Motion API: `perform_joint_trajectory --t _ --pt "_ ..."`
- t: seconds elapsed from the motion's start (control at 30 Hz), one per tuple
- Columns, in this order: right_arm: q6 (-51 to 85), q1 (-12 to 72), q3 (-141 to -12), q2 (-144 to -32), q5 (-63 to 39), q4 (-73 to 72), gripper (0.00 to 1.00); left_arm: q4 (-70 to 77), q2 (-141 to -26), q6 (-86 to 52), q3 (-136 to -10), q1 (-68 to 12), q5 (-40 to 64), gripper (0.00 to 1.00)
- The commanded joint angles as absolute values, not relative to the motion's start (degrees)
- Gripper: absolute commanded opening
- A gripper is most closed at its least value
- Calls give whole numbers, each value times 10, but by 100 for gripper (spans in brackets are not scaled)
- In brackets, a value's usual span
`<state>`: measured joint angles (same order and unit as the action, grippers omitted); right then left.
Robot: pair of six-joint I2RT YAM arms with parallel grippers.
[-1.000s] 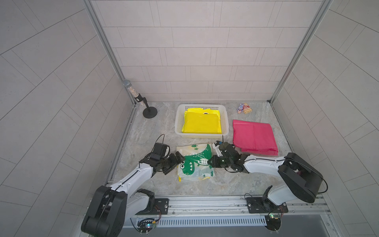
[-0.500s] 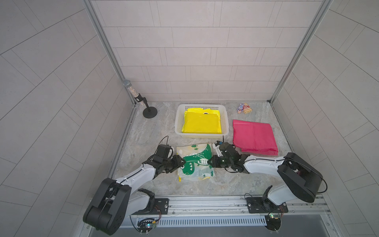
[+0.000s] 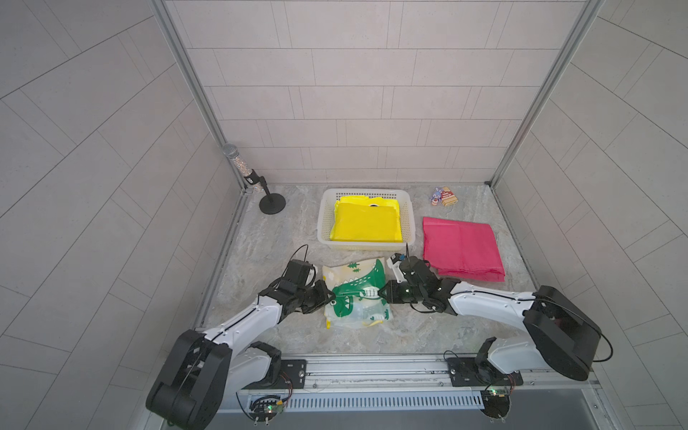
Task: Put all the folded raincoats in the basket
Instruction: Place the raincoat in the basket.
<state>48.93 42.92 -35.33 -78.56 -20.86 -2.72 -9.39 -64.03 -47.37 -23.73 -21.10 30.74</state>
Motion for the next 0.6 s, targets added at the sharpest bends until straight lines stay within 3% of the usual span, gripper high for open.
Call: perform_joint_trajectory --t 0.0,0.3,0.57 --pt "469 428 -389 -744 -171 40 0 -174 -613 -472 -283 -210 288 0" --pt "449 417 -460 -692 -150 138 0 -248 -612 -471 -400 -210 295 0" --pt "406 335 -579 -715 -210 218 0 -297 -732 -426 -580 -208 289 0"
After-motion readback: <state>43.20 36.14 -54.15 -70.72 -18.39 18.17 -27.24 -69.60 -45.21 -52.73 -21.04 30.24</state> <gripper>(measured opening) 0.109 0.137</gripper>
